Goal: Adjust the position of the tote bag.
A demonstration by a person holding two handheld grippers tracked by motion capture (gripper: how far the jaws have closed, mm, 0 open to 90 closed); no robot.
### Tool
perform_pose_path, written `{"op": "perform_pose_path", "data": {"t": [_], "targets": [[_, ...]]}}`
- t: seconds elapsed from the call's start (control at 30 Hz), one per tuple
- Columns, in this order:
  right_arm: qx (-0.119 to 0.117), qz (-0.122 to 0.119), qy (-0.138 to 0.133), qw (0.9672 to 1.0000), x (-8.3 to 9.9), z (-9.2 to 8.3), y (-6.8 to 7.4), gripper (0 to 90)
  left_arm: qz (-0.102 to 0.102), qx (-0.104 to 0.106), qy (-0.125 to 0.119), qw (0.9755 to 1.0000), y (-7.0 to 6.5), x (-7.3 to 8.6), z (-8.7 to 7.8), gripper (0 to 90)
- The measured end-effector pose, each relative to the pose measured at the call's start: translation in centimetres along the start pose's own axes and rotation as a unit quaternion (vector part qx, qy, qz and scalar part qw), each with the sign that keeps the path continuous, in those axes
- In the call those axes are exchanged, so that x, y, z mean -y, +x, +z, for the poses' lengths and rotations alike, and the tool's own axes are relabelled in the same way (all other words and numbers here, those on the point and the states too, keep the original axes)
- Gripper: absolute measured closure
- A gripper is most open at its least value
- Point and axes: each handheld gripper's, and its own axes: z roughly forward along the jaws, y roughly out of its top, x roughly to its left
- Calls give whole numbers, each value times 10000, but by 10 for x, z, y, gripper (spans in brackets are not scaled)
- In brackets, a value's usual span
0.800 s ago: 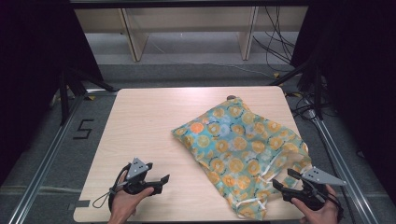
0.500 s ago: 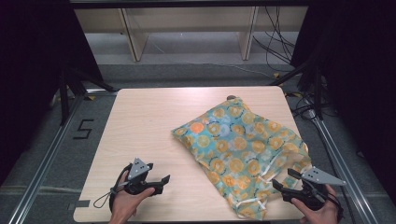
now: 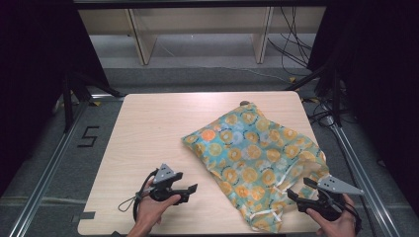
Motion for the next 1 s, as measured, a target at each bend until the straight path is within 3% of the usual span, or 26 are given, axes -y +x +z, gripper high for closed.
{"op": "perform_pose_path", "data": {"t": [0.03, 0.07, 0.17, 0.3, 0.37, 0.4, 0.47, 0.5, 0.63, 0.77, 0.8, 0.83, 0.87, 0.93, 0.97, 1.0], "targets": [[-30, 104, -1, 9999, 0, -1, 2, 237, -2, 93, 74, 9999, -4, -1, 5, 282], [16, -80, -43, 10000, 0, -1, 0, 237, -36, 194, 87, 9998, -10, -3, 10, 300], [25, -50, -30, 10000, 0, -2, 0, 238, 31, 459, 191, 9988, -24, -7, 27, 318], [12, 0, 20, 10000, 0, -2, 1, 240, 174, 526, 264, 9981, -35, -11, 43, 311], [9, -47, 14, 10000, 0, -2, 1, 241, 126, 421, 291, 9986, -38, -13, 53, 298], [-6, -39, 30, 10000, 0, -2, 1, 242, -22, 381, 294, 9988, -39, -14, 60, 295], [-8, -37, 31, 10000, 0, -2, 1, 243, 5, 369, 273, 9989, -38, -17, 66, 290], [-6, -43, 25, 10000, 0, -2, 1, 243, -78, 301, 256, 9992, -40, -17, 68, 288], [-16, -59, 51, 10000, 0, -3, 1, 244, 151, 147, 426, 9989, -40, -20, 75, 289], [-15, -107, 53, 9999, 0, -2, 1, 245, 69, 6, 441, 9990, -40, -19, 84, 290], [-19, -95, 76, 9999, 0, -2, 2, 246, 129, -32, 549, 9984, -40, -21, 88, 288], [-26, -83, 81, 9999, 0, -2, 2, 246, 157, -126, 473, 9987, -42, -20, 91, 289], [-41, 128, 166, 9998, 0, -3, 5, 246, 189, -129, 460, 9987, -42, -21, 94, 290], [-37, 111, 171, 9998, 0, -3, 5, 246, 236, -163, 418, 9987, -46, -21, 100, 301], [-53, -23, 121, 9999, 0, -2, 2, 247, 405, -139, 510, 9978, -47, -21, 102, 341], [-28, -10, 123, 9999, 0, -2, 3, 247, 522, -200, 486, 9973, -48, -21, 104, 404]]}}
